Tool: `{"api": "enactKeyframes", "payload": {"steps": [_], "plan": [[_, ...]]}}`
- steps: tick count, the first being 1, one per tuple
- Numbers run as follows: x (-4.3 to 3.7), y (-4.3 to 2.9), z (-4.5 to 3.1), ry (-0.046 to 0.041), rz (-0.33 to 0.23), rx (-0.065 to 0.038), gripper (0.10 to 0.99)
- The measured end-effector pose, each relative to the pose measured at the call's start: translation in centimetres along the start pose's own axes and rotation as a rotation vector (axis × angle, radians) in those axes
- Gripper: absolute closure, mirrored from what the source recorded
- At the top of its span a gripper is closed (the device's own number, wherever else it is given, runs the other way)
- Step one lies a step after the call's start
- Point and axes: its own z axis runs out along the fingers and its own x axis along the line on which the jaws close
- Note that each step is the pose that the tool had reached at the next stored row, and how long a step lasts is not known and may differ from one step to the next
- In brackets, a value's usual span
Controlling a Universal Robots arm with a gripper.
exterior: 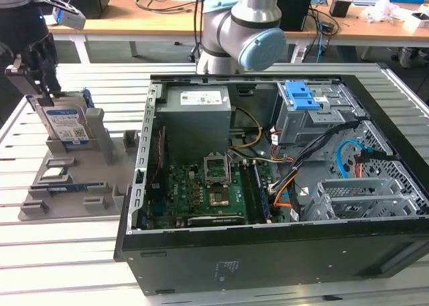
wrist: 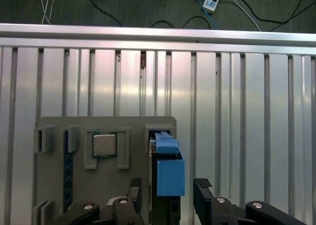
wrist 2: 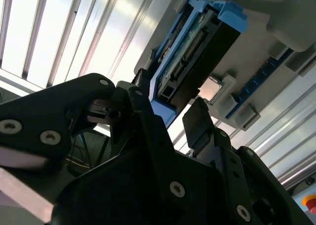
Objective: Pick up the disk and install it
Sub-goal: 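Pick up the disk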
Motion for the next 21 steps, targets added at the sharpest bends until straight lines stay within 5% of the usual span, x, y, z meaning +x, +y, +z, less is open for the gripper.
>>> {"api": "enactKeyframes", "payload": {"steps": [14,21], "plan": [[0.04,-0.06,2.87,-0.0001,0.000,0.000,0.545],[0.04,-0.06,2.97,-0.0001,0.000,0.000,0.545]]}}
